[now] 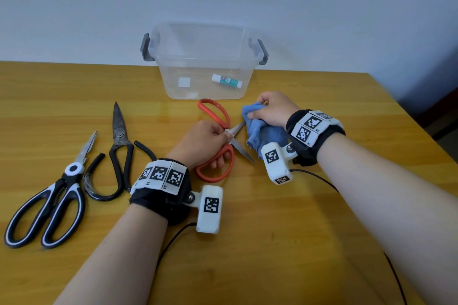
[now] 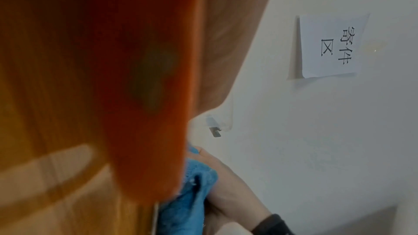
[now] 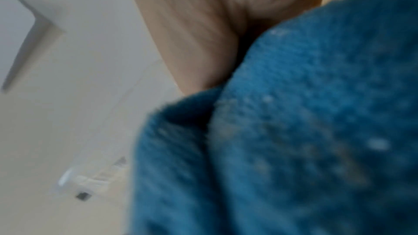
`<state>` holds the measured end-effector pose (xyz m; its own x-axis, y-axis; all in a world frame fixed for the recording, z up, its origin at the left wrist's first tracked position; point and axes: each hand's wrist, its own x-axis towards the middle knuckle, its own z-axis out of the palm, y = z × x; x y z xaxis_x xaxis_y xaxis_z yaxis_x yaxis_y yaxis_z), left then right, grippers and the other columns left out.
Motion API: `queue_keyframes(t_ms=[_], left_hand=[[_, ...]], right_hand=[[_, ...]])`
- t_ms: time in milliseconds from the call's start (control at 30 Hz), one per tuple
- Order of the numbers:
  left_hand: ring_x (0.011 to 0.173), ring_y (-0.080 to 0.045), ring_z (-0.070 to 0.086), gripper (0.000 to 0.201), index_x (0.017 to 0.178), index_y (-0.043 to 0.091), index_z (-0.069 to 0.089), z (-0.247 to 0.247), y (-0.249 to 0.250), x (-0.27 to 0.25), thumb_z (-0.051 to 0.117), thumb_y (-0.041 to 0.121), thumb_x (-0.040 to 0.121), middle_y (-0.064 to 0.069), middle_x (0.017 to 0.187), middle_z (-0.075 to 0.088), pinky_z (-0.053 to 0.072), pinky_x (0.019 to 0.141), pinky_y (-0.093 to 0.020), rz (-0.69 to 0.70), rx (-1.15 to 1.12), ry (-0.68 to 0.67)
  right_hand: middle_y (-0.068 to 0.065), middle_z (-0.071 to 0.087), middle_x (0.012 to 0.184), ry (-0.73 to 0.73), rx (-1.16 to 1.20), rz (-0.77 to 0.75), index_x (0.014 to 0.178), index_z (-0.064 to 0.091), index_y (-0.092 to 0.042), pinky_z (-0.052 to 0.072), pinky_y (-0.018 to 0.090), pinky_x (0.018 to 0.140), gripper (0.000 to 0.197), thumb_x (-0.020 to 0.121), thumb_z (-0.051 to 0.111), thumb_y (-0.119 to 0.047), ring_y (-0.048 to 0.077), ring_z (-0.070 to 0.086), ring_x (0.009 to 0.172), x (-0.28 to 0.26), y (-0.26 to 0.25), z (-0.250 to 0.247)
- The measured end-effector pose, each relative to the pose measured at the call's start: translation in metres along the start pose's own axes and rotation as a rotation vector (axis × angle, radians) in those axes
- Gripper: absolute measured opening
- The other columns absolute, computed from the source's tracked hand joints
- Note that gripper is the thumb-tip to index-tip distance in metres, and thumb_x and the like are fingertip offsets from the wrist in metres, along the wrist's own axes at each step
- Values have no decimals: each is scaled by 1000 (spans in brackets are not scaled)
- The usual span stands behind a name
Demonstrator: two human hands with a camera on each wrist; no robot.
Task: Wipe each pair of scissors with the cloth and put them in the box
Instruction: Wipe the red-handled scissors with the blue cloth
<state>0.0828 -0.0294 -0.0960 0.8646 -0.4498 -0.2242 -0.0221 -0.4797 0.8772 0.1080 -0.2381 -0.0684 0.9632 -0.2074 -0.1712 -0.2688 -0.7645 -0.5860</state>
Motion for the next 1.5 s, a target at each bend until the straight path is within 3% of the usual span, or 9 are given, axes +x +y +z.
queue_keyframes(t_ms=[167,300,433,567,667,767,1000,1367,1500], left_hand=[[34,-15,48,30,82,6,61,1,0,0,54,22,106,-8,59,68,36,35,-21,-1,-120,62],[33,-16,46,24,87,5,60,1,-1,-1,53,18,106,-8,56,64,33,33,-20,44,-190,73],[29,-13,41,22,89,2,60,1,-2,-5,56,17,105,-3,47,59,29,32,-20,98,-221,104],[28,-13,42,26,95,-6,54,1,-3,-7,56,17,105,0,45,56,29,31,-19,175,-249,170],[28,-13,43,30,96,-8,50,1,-4,-7,55,19,107,0,45,56,30,31,-19,211,-251,183],[30,-17,45,29,94,-5,53,-1,-5,-6,57,21,106,-5,49,58,32,32,-21,222,-240,211],[34,-23,48,17,96,7,66,-10,-10,-4,60,21,103,-10,52,62,34,35,-23,197,-116,201],[29,-20,42,21,94,1,62,-10,-14,-2,55,16,106,-5,45,54,31,33,-23,219,-83,131],[28,-20,38,25,93,-4,58,-10,-14,-2,55,17,107,-10,44,50,30,33,-22,220,-117,123]], right_hand=[[-4,68,93,138,38,-286,97,67,-20,43,15,60,18,83,79,-18,8,60,81,-24,-21,-7],[-12,74,95,-66,-195,-423,98,77,-29,51,26,75,20,82,76,-19,8,65,91,-46,-35,-11],[-18,74,102,-108,-253,-424,110,78,-35,50,19,72,30,87,72,-16,8,66,94,-57,-38,-19],[-23,68,106,-119,8,-361,115,75,-37,54,23,47,39,98,58,-6,11,68,57,-63,-35,-24],[-15,71,119,-95,258,-356,115,77,-31,64,36,62,42,100,54,1,12,75,84,-61,-25,-22],[-20,75,110,-79,401,-421,110,78,-29,60,21,77,38,94,65,2,5,72,102,-54,-15,-16],[-12,78,104,-162,553,-464,108,78,-22,51,15,84,30,84,80,-4,2,70,101,-42,-3,13],[-8,78,88,-66,708,-403,93,80,-25,55,23,66,15,84,81,-13,9,73,85,-29,6,42],[-1,73,77,69,831,-269,88,77,-26,48,27,47,11,87,81,-16,17,65,63,-25,7,46]])
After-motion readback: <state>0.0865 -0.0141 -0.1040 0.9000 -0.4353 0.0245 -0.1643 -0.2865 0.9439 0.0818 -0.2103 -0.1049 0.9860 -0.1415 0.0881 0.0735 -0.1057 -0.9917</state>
